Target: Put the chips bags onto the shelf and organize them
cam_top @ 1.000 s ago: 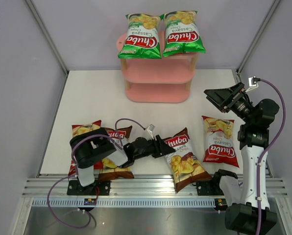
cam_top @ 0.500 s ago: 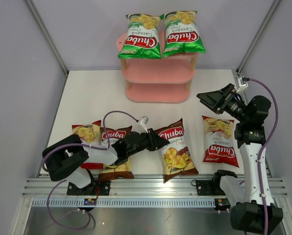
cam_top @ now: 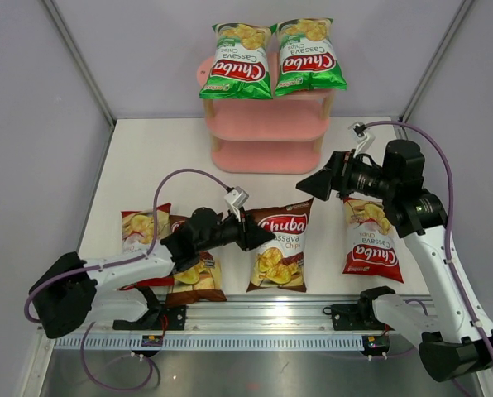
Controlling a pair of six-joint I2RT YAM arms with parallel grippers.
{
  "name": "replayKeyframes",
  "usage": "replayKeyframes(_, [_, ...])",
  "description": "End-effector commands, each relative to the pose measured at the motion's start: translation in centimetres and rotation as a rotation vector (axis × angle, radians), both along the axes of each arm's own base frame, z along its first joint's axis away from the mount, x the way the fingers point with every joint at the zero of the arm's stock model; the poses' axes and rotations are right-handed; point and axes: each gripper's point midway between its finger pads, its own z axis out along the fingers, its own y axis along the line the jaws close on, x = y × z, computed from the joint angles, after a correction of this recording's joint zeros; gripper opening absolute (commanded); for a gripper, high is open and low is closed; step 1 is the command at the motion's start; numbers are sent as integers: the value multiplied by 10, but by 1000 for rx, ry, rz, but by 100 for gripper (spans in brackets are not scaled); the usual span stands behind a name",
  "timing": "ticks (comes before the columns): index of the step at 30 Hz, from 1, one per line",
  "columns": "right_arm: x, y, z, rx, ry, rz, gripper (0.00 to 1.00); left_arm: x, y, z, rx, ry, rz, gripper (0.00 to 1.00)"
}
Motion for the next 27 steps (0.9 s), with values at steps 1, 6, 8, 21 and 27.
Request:
replayKeyframes(1, [5, -11, -11, -108, -22, -61, 99, -4, 3, 42, -37, -161, -46, 0])
replayKeyframes(6, [-8, -7, -7, -121, -30, 1, 99, -17, 11, 59, 14, -191, -102, 0])
replayKeyframes(8, [-12, -3, -4, -153, -64, 33, 100, -24, 15, 65, 43, -213, -138, 0])
replayKeyframes(21, [-11, 0, -28, -203, -67, 32, 99, -24, 51, 72, 94, -245, -20, 1])
replayKeyframes(27, [-15, 5, -71, -255, -35, 132, 99, -28, 43, 35, 178, -265, -115, 0])
